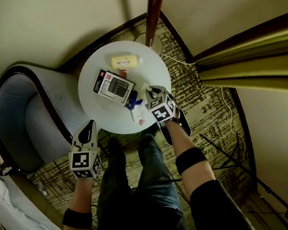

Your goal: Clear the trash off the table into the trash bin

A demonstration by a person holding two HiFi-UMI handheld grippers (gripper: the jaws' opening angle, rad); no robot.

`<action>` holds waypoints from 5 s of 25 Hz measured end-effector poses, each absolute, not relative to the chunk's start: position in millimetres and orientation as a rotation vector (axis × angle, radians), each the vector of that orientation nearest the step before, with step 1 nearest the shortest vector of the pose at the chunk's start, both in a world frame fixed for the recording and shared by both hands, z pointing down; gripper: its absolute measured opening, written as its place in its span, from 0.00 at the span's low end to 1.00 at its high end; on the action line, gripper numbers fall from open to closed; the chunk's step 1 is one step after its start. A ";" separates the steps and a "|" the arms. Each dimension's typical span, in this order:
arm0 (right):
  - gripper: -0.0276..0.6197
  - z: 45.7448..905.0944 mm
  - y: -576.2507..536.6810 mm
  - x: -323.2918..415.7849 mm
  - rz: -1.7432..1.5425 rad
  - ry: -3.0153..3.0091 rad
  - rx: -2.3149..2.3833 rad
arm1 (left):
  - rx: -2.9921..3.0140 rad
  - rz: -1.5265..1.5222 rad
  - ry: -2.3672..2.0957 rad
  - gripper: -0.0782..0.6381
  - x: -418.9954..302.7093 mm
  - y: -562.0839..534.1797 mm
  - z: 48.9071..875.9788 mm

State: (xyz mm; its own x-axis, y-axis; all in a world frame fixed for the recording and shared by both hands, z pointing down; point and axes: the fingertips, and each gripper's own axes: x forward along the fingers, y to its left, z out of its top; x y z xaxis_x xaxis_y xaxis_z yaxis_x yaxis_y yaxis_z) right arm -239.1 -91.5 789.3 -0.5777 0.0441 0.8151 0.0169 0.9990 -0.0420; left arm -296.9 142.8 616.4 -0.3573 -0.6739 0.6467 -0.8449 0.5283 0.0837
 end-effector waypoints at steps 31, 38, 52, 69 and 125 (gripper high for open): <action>0.16 407.1 70.5 -104.0 0.079 -2.750 0.491 | 1.921 0.328 -2.093 0.11 -221.3 170.0 414.1; 0.16 428.8 30.0 15.0 0.157 -2.621 0.861 | 2.205 0.367 -1.827 0.11 -119.9 100.8 418.7; 0.16 543.0 -34.0 166.9 0.377 -2.344 1.169 | 2.481 0.546 -1.305 0.11 71.0 -15.1 500.8; 0.16 952.9 -76.2 185.9 0.695 -2.098 1.072 | 2.199 0.794 -1.141 0.11 109.8 -71.5 881.5; 0.05 467.4 -44.3 -37.1 0.208 -2.619 0.658 | 1.861 0.393 -1.997 0.11 -146.7 40.3 447.6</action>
State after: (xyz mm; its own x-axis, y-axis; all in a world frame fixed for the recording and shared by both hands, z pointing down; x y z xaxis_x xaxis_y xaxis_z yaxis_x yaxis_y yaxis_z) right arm -37.1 -44.3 467.4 -0.7952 -0.4160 0.4411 -0.4803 0.8762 -0.0396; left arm -146.7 40.3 447.6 -0.0494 -0.8883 0.4566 -0.9951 0.0830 0.0537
